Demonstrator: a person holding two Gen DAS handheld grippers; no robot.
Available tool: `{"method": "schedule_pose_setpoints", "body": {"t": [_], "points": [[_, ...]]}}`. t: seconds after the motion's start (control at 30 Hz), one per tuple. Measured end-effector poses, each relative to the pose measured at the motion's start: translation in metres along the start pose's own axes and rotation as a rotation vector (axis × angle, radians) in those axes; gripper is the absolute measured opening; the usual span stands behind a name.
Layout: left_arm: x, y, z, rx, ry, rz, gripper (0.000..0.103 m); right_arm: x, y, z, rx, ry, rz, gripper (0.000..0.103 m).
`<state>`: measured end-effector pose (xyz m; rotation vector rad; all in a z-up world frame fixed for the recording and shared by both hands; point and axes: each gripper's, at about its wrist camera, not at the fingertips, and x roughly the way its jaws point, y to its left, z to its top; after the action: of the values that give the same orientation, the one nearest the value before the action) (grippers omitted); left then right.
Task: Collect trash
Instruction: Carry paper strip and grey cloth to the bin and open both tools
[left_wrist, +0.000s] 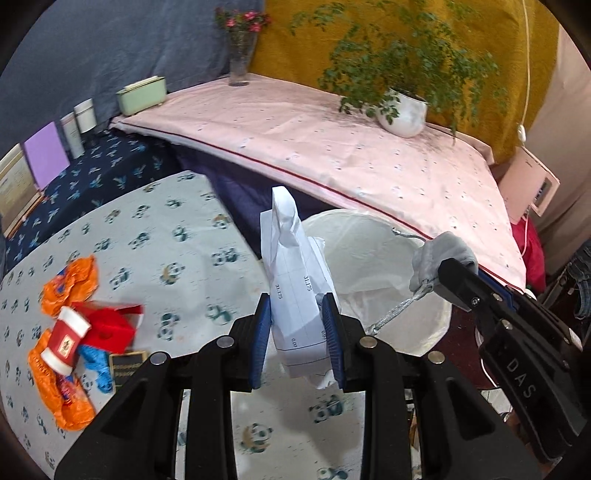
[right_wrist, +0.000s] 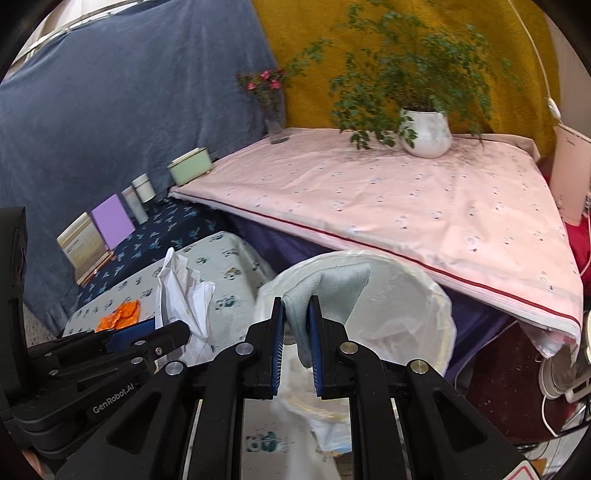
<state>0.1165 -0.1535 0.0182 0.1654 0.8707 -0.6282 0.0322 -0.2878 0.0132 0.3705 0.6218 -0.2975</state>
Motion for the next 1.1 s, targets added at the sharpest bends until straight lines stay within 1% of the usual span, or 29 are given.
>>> {"method": "schedule_pose_setpoints", "body": {"t": [0.23, 0.4, 0.47, 0.6, 0.63, 0.67, 0.73, 0.77, 0.93, 0.97, 1.0, 1.03, 1.1], "points": [[0.024, -0.028, 0.012, 0.055, 0.024, -0.054, 0.028, 0.002, -0.031, 0.004, 0.049, -0.004, -0.049, 0.012], [0.037, -0.042, 0.017, 0.073, 0.047, -0.091, 0.028, 0.007, -0.046, 0.006, 0.071, -0.001, -0.073, 0.012], [0.044, -0.045, 0.019, 0.073, 0.056, -0.096, 0.029, 0.009, -0.049, 0.006, 0.074, 0.003, -0.078, 0.012], [0.049, -0.047, 0.021, 0.075, 0.049, -0.098, 0.03, 0.015, -0.055, 0.008, 0.079, 0.009, -0.085, 0.012], [0.05, -0.047, 0.021, 0.076, 0.05, -0.097, 0.036, 0.017, -0.055, 0.008, 0.08, 0.011, -0.087, 0.012], [0.05, -0.046, 0.021, 0.076, 0.047, -0.091, 0.045, 0.018, -0.056, 0.008, 0.08, 0.013, -0.087, 0.012], [0.05, -0.045, 0.022, 0.074, 0.033, -0.076, 0.05, 0.02, -0.055, 0.009, 0.078, 0.014, -0.086, 0.012], [0.05, -0.045, 0.022, 0.074, 0.03, -0.07, 0.053, 0.021, -0.055, 0.01, 0.075, 0.015, -0.084, 0.012], [0.049, -0.039, 0.024, 0.065, 0.023, -0.05, 0.057, 0.024, -0.051, 0.012, 0.066, 0.017, -0.077, 0.013], [0.049, -0.036, 0.024, 0.06, 0.023, -0.045, 0.062, 0.025, -0.05, 0.012, 0.065, 0.017, -0.075, 0.015], [0.048, -0.034, 0.024, 0.052, 0.021, -0.04, 0.064, 0.025, -0.049, 0.012, 0.063, 0.015, -0.075, 0.016], [0.047, -0.032, 0.024, 0.045, 0.018, -0.037, 0.065, 0.025, -0.048, 0.012, 0.062, 0.014, -0.073, 0.017], [0.046, -0.027, 0.024, 0.034, 0.018, -0.031, 0.066, 0.026, -0.046, 0.013, 0.061, 0.012, -0.073, 0.024]]}}
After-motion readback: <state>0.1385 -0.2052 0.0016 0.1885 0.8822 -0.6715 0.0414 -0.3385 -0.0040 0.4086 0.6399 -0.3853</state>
